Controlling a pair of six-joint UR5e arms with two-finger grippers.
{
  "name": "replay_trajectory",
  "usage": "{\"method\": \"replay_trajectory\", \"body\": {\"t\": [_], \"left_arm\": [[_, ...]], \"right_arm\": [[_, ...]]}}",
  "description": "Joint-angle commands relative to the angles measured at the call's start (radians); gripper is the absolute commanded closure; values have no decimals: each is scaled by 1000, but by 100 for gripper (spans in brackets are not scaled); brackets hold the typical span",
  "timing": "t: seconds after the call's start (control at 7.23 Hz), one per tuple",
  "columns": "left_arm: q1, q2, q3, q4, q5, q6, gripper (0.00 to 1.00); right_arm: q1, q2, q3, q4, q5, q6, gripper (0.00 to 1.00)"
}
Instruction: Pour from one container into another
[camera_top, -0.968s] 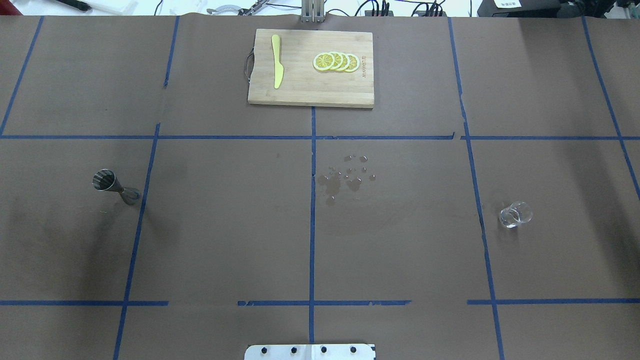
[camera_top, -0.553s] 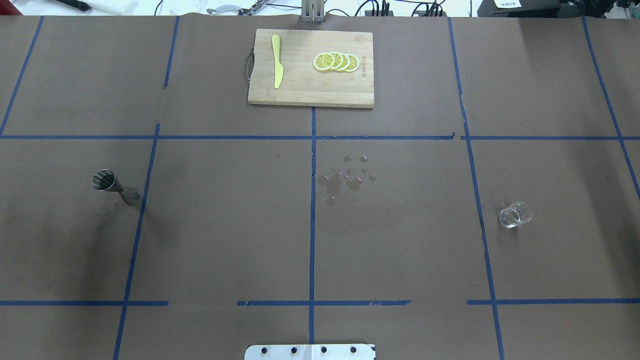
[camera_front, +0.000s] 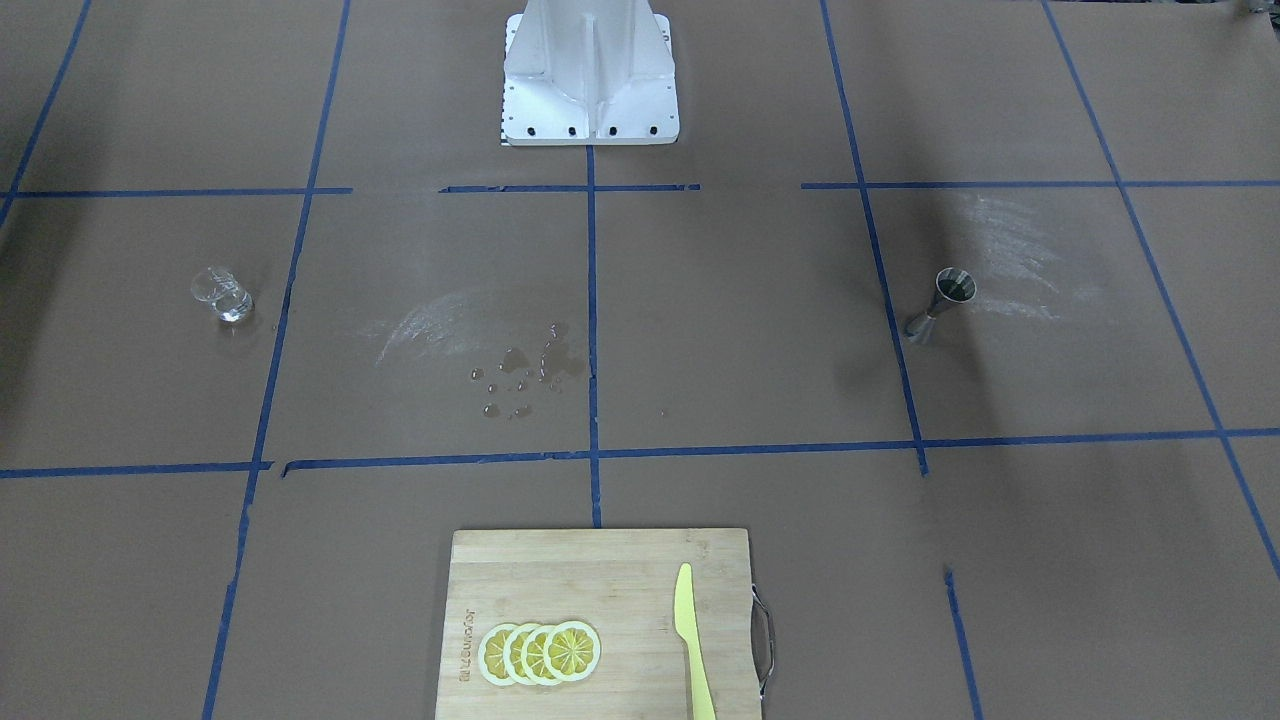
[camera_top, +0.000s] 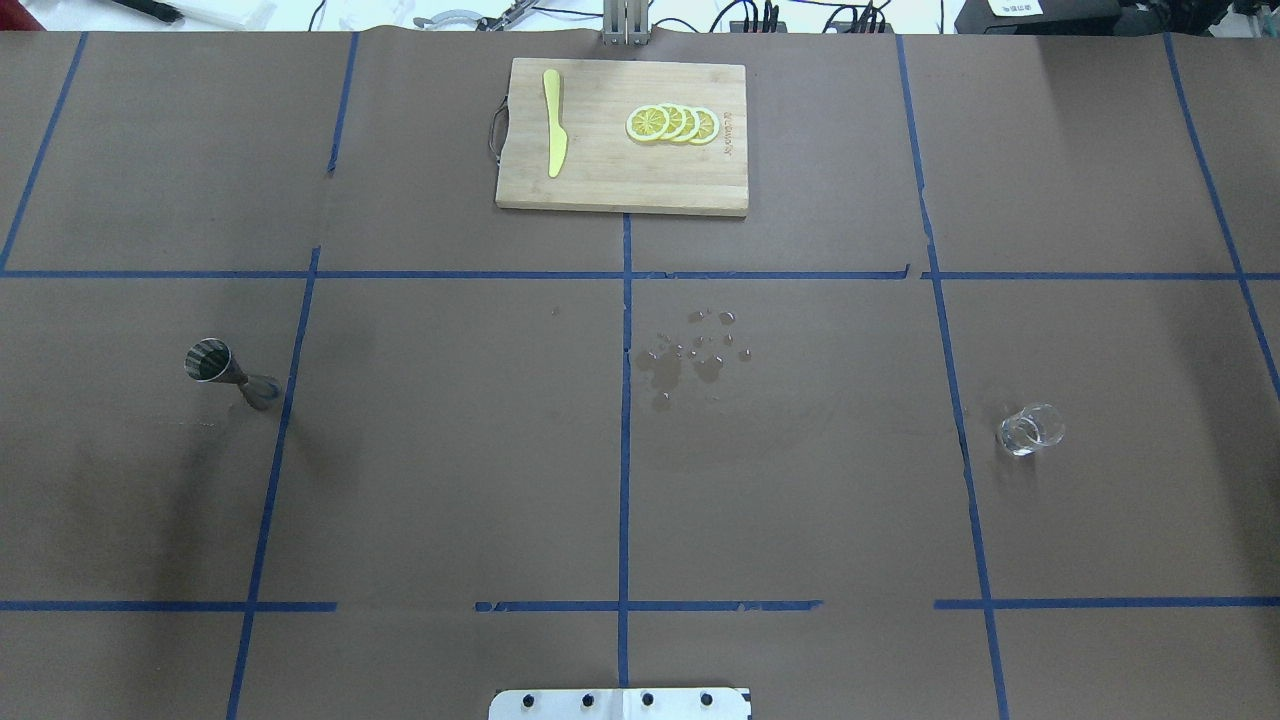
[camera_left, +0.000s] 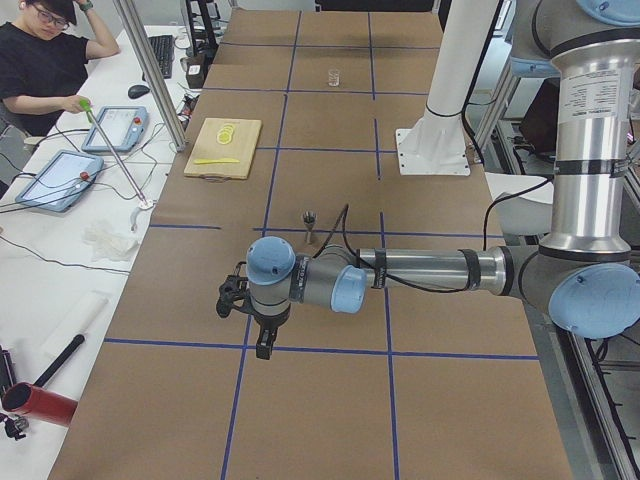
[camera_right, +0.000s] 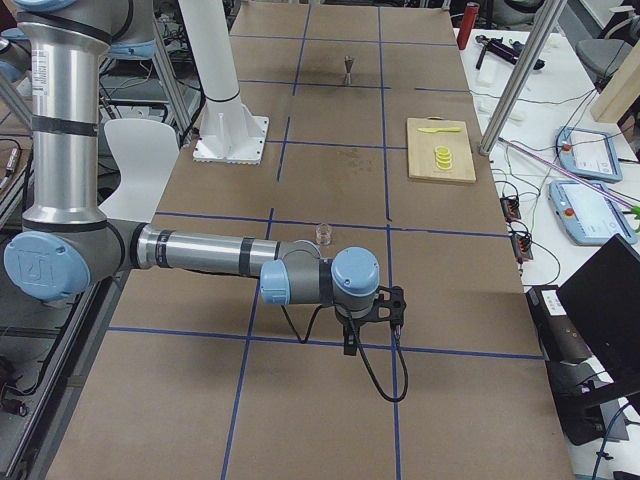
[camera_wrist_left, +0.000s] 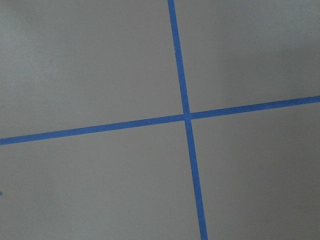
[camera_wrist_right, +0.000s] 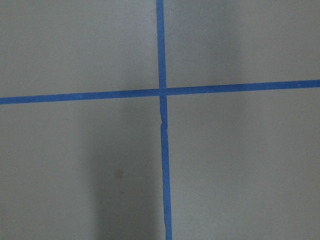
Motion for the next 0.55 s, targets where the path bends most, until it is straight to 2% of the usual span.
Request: {"method": "replay_trajectory", "body": {"t": [0.0,0.42], "left_arm": [[-1,-1,-1,-2,-4,0,0],[-1,-8,0,0,-6,-8,0]], "right_arm": [[5,9,-2,3,-2,4,0],[5,38,5,4,0,73,0]]}}
